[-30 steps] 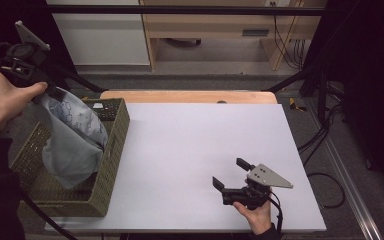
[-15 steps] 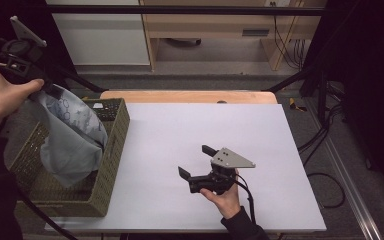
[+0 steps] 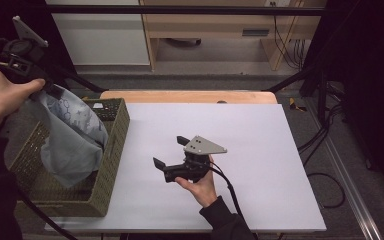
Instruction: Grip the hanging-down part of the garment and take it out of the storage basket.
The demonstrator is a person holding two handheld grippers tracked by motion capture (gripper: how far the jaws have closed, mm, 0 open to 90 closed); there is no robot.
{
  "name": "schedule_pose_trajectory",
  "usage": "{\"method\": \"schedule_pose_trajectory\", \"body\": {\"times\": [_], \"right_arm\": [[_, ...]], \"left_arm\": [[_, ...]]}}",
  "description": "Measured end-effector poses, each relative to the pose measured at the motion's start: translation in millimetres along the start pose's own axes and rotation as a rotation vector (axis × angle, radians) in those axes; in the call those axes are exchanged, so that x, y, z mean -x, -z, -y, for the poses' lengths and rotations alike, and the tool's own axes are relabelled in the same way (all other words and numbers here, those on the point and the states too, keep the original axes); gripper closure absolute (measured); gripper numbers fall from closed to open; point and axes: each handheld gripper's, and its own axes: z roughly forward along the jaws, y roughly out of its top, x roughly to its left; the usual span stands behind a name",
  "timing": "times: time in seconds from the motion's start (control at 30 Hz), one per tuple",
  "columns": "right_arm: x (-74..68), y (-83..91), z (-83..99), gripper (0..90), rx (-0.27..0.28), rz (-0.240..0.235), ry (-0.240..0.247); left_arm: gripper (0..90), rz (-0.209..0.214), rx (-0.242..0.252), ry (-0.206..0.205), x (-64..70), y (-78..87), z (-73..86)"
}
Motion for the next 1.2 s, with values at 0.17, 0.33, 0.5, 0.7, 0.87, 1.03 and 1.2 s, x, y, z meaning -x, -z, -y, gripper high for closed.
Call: {"method": "schedule_pose_trajectory", "body": {"times": [0.17,0.33,0.5,0.7,0.87,1.03,1.2], "right_arm": [[-7.5,-23.1,-7.2,3.0,-0.012,-0.022,0.005],[-14.4,-43.3,-11.5,4.0,-0.026,-0.040,0.011],[-19.2,-62.2,-14.0,5.0,-0.036,-0.058,0.014],[-26.8,-87.5,-19.6,5.7,-0.030,-0.091,-0.002],[-31.0,-104.6,-19.8,6.5,-0.041,-0.112,-0.003],[-33.5,-115.3,-18.7,6.6,-0.047,-0.130,-0.006],[-39.3,-129.7,-16.1,6.9,-0.060,-0.150,0.001]], "left_arm": [[87.6,-0.006,-0.006,-0.005,3.3,-0.7,-1.1],[87.5,-0.004,-0.010,-0.013,5.5,-1.6,-1.5],[87.5,-0.006,-0.017,-0.012,4.6,-2.6,-1.9],[87.5,-0.005,-0.024,-0.012,3.9,-2.7,-2.0],[87.5,-0.009,-0.026,-0.016,4.7,-2.7,-1.9],[87.5,-0.009,-0.025,-0.015,5.3,-2.6,-2.5],[87.5,-0.009,-0.029,-0.021,7.5,-3.1,-3.8]]}}
